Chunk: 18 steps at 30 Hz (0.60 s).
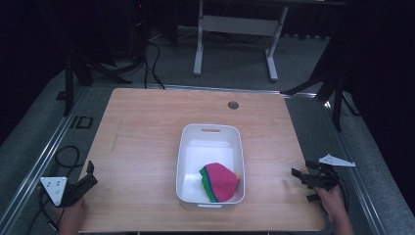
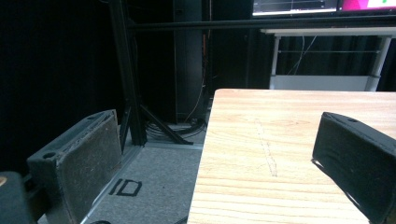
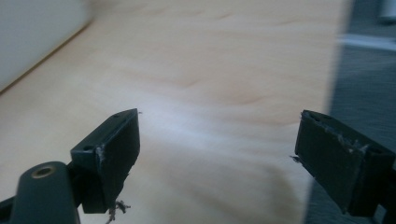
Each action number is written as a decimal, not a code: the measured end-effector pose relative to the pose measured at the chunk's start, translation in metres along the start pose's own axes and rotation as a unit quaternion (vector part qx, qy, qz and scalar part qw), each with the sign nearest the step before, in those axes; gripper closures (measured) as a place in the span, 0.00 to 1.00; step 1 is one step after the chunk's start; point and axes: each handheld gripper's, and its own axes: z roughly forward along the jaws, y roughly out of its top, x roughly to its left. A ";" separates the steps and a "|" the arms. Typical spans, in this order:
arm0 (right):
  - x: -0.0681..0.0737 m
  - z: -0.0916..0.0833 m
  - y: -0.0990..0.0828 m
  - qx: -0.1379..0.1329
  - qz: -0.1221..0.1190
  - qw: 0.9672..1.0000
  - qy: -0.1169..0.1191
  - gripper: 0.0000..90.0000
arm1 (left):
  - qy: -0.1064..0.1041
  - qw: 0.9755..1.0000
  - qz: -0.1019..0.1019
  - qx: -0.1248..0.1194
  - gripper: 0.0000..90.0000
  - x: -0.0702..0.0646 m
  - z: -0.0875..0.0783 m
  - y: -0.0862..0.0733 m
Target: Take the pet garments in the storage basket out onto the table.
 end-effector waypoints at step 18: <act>0.046 0.008 0.035 0.253 -0.218 0.935 0.123 0.17 | -0.012 1.000 -0.008 0.005 0.02 0.001 0.001 0.000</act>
